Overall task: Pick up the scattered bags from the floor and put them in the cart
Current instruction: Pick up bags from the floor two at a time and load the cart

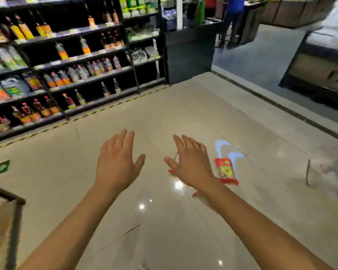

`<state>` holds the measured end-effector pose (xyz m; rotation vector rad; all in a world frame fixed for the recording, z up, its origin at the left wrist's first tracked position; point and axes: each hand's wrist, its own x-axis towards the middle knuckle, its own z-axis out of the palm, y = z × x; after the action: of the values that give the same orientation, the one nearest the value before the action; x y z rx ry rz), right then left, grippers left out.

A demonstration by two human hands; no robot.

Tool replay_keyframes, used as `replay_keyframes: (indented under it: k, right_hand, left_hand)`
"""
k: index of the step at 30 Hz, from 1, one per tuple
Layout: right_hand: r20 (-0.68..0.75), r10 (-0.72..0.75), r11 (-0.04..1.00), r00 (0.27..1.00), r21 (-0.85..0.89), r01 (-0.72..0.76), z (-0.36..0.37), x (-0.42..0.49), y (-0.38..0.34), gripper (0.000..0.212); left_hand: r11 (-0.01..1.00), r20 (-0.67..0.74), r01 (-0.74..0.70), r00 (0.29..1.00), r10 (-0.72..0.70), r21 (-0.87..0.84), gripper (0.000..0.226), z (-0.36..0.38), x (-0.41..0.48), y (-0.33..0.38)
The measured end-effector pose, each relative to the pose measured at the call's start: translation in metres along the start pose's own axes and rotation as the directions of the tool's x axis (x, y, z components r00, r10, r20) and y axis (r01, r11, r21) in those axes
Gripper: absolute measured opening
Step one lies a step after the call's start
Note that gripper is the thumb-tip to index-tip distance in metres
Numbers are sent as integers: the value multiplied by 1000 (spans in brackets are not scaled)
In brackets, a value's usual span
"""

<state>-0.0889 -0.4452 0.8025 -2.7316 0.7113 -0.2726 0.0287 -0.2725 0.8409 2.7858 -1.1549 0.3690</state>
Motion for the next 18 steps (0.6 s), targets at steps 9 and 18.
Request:
replay_keyframes:
  k: [9,18]
  right_hand:
    - [23,315,949,949,12,-315,60,152,117,71]
    - [168,543,835,823,-4,-550,201,302,243,71]
  left_hand:
    - [969,107,-210,969,224,-130,74,155,203,18]
    - [926,321,-319,872,370,-202,72,374,388,43]
